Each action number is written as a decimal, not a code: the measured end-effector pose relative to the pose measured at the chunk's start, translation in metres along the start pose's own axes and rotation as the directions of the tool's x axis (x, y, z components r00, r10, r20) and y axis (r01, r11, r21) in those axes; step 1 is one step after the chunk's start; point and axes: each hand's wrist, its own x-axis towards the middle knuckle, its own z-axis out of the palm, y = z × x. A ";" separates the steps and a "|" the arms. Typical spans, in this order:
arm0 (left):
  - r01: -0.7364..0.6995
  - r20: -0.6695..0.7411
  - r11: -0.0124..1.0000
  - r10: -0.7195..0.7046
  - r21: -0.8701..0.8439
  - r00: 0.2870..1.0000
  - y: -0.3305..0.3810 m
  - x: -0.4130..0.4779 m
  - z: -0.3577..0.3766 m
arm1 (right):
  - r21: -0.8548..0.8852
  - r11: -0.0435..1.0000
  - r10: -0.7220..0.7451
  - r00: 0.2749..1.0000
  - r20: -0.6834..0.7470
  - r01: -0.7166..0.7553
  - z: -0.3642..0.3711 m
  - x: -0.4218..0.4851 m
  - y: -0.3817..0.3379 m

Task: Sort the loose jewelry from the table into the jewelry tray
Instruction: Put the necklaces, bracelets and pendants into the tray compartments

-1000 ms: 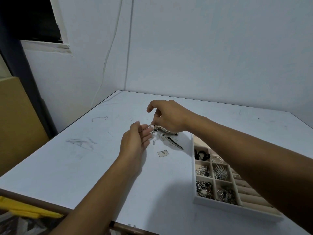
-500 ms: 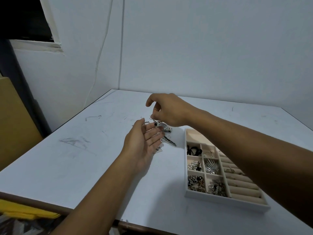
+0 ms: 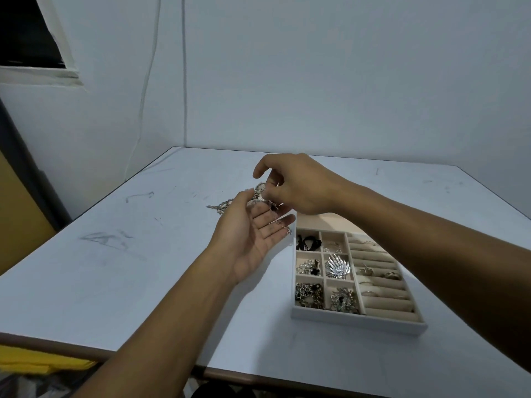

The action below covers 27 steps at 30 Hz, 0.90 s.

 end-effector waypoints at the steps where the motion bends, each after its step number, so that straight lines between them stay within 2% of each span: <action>1: 0.008 0.020 1.000 -0.008 0.004 1.000 -0.001 -0.001 0.005 | -0.001 1.000 -0.001 1.000 -0.007 0.001 -0.002 -0.004 0.002; 5: 0.044 0.090 0.999 -0.045 0.014 0.995 -0.008 -0.007 0.022 | -0.006 1.000 0.011 0.999 -0.051 -0.011 -0.011 -0.020 0.010; 15: 0.168 0.160 0.982 -0.180 0.088 0.970 -0.028 -0.023 0.046 | 0.017 0.998 0.056 0.992 -0.110 -0.054 -0.028 -0.075 0.028; 27: 0.204 0.216 0.934 -0.273 0.294 0.938 -0.040 -0.042 0.048 | 0.111 0.991 0.093 0.986 -0.141 -0.078 -0.023 -0.127 0.036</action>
